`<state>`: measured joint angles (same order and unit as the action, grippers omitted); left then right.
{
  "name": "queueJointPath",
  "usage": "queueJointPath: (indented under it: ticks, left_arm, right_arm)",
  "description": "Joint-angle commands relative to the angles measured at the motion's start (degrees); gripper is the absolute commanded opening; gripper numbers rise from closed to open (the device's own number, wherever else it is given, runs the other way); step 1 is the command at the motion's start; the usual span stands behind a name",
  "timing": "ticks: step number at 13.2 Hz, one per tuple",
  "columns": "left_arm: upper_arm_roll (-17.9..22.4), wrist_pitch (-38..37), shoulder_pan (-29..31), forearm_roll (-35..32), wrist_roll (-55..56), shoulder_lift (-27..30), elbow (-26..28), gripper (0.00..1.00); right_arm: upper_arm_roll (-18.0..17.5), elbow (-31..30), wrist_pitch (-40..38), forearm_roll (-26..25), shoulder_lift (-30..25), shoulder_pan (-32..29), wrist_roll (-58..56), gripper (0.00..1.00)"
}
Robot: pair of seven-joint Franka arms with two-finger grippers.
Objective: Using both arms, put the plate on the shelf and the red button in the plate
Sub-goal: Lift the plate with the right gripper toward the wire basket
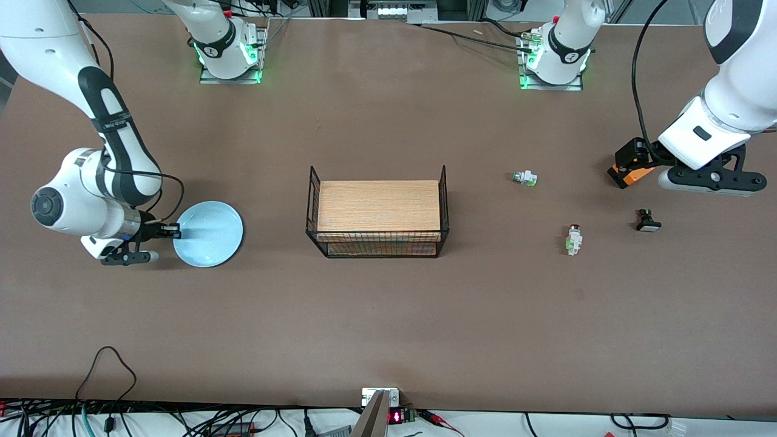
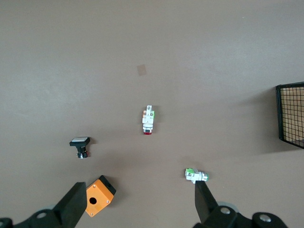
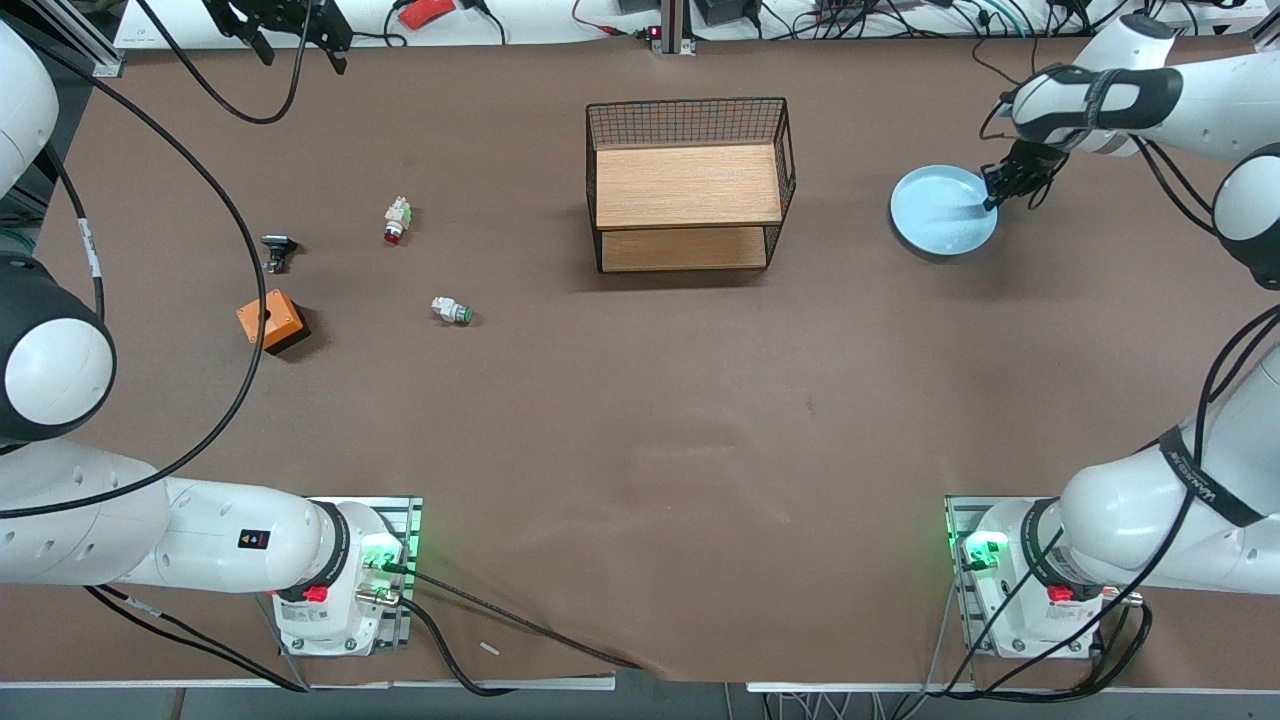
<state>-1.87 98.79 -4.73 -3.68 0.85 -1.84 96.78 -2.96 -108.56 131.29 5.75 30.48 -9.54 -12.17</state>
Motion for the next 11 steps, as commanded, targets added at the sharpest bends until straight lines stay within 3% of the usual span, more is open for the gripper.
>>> queueJointPath:
  ticks: [1,5,7,11]
  left_arm:
    - [0.11,-1.05,0.16,0.78,-0.50,-0.71,-1.68,1.00]
    - [0.11,-0.96,0.16,0.78,-0.41,-0.71,-1.77,1.00]
    - [0.11,-1.05,0.16,0.78,-0.41,-0.71,-1.68,1.00]
    - [0.11,-1.05,0.07,0.78,-0.41,-0.71,-1.68,1.00]
  right_arm:
    - [-0.29,-0.16,-9.17,2.77,-7.25,-0.04,5.30,0.00]
    - [-0.20,3.61,-22.02,3.74,-12.45,-0.04,9.26,0.00]
    - [0.06,4.06,-25.81,7.95,-14.12,-0.04,10.06,0.00]
    - [0.06,4.24,-31.78,9.98,-18.60,0.92,17.76,0.00]
